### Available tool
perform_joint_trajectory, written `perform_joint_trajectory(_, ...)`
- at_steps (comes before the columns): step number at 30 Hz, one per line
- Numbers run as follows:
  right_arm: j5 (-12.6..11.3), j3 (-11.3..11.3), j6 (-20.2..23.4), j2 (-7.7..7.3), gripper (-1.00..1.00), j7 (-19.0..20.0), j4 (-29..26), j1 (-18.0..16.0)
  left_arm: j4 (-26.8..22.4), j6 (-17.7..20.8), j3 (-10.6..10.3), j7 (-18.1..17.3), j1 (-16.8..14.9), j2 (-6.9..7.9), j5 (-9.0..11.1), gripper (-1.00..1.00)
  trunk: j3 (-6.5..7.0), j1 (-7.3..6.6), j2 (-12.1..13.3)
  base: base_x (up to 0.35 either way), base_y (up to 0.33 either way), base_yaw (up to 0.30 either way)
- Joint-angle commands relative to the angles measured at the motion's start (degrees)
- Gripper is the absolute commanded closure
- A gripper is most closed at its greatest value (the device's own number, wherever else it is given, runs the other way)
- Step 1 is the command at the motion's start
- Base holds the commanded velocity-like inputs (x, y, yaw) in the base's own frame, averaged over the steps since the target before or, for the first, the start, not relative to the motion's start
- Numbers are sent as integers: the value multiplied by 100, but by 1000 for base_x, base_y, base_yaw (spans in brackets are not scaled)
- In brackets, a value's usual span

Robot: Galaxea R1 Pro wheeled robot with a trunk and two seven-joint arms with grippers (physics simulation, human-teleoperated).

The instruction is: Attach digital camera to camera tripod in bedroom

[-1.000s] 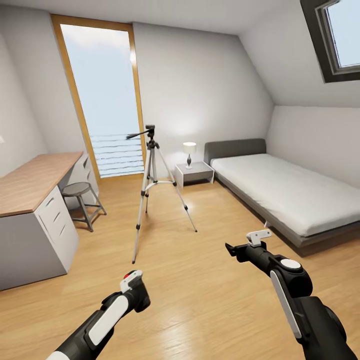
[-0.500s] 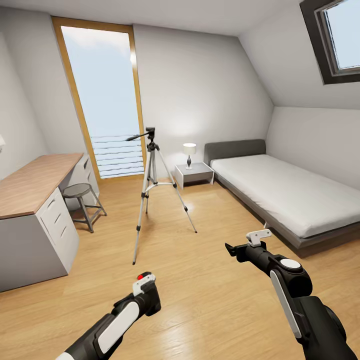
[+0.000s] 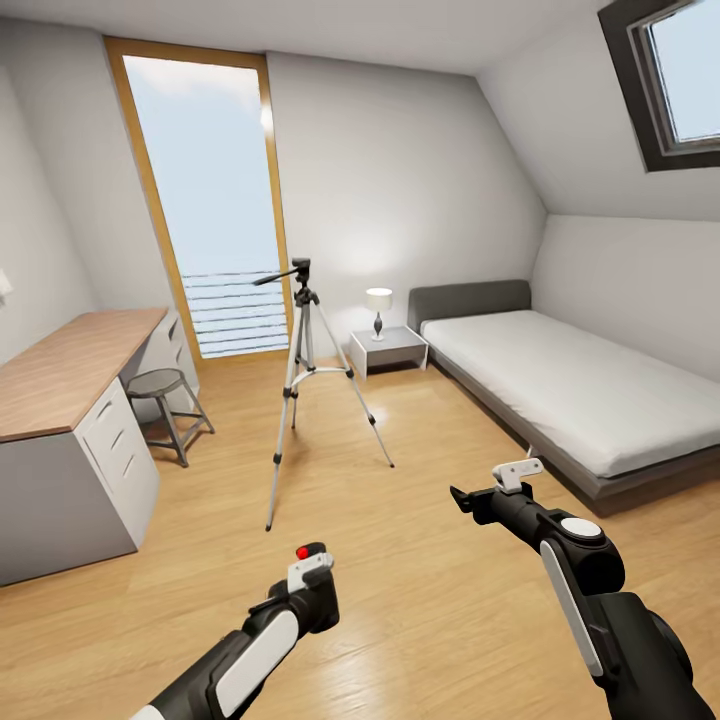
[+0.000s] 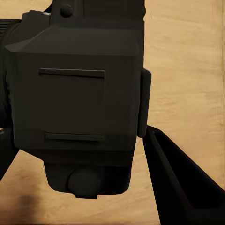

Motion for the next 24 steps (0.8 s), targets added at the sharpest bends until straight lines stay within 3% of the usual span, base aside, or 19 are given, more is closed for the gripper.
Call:
perform_joint_trajectory(1, 1, 3, 29, -4, -100, 12, -6, -5, -10, 81, -32, 9, -10, -34, -51, 100, 11, -22, 36, 0, 0, 0)
perform_joint_trajectory(11, 1, 3, 29, -9, -100, 13, -6, -5, 13, 486, -65, -556, -18, -200, -335, 100, 190, -241, 437, 0, 0, 0)
perform_joint_trajectory(24, 1, 3, 29, -7, -100, 13, -6, -5, 61, 558, -47, -711, -20, -224, -384, 100, 424, -527, 958, 0, 0, 0)
